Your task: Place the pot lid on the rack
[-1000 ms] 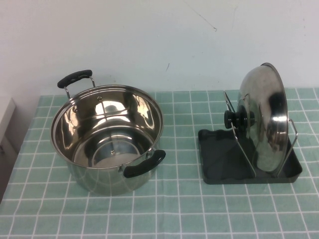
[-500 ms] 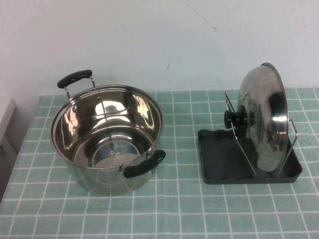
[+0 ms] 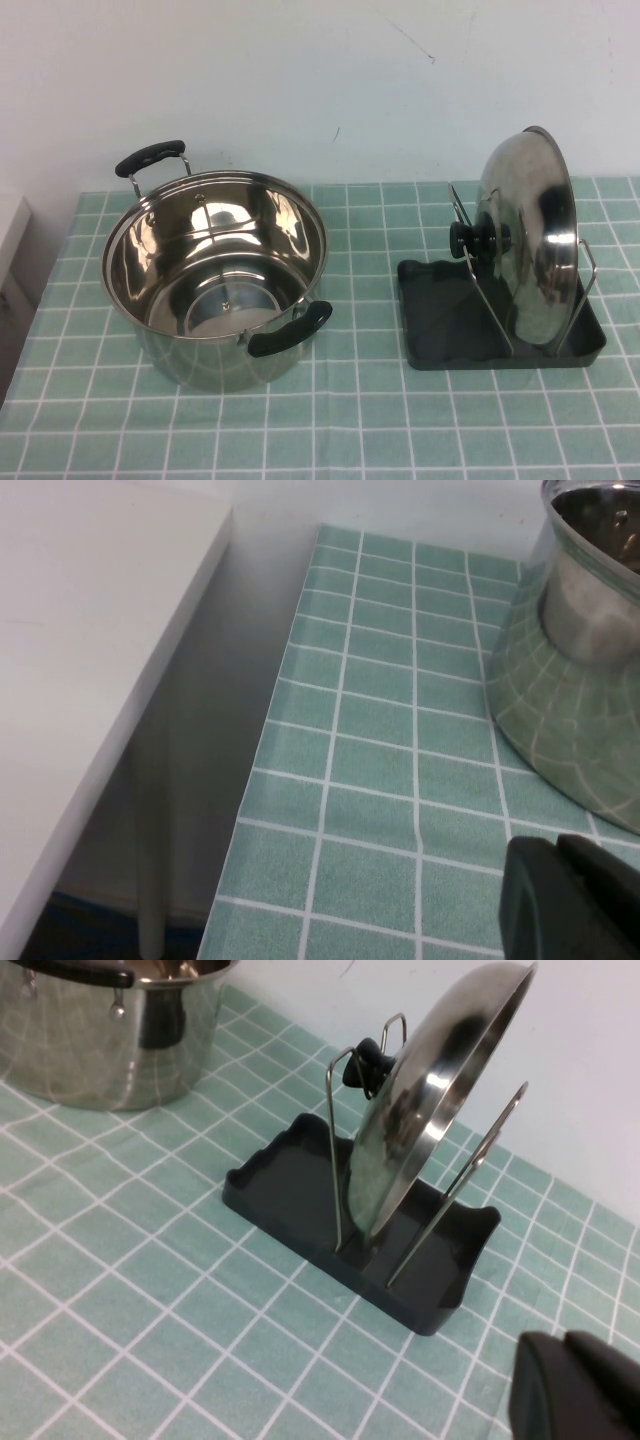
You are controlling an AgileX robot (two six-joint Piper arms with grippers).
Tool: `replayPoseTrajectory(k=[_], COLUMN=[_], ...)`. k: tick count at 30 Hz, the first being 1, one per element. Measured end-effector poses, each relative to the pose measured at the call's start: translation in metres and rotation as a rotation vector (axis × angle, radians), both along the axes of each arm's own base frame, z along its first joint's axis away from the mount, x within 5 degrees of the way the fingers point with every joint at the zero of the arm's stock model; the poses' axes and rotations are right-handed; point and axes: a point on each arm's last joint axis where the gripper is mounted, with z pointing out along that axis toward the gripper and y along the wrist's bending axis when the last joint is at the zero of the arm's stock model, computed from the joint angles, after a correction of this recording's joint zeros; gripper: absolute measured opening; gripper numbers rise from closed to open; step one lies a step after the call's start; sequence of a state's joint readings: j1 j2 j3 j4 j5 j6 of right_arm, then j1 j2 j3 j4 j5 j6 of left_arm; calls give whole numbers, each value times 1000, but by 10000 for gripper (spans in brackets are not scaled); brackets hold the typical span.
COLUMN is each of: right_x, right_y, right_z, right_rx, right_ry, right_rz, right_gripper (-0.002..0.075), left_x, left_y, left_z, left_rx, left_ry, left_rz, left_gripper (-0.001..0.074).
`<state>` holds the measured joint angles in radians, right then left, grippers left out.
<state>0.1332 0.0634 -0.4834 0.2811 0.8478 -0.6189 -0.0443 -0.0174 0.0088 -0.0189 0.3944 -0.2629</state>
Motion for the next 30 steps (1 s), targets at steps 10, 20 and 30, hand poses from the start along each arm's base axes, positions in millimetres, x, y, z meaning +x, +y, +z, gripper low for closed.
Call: replayPoseTrajectory(k=[10, 20, 30], right_x=[0, 0, 0], right_y=[0, 0, 0], right_z=[0, 0, 0], right_rx=[0, 0, 0], right_ry=[0, 0, 0], right_rz=[0, 0, 0], right_gripper=[-2, -2, -2], left_x=[0, 0, 1], left_y=[-2, -3, -4], left_z=[0, 0, 1], left_rx=[11, 35, 222], left_ry=[-6, -9, -56], left_rz=[-54, -71, -146], left_gripper=[-2, -1, -2])
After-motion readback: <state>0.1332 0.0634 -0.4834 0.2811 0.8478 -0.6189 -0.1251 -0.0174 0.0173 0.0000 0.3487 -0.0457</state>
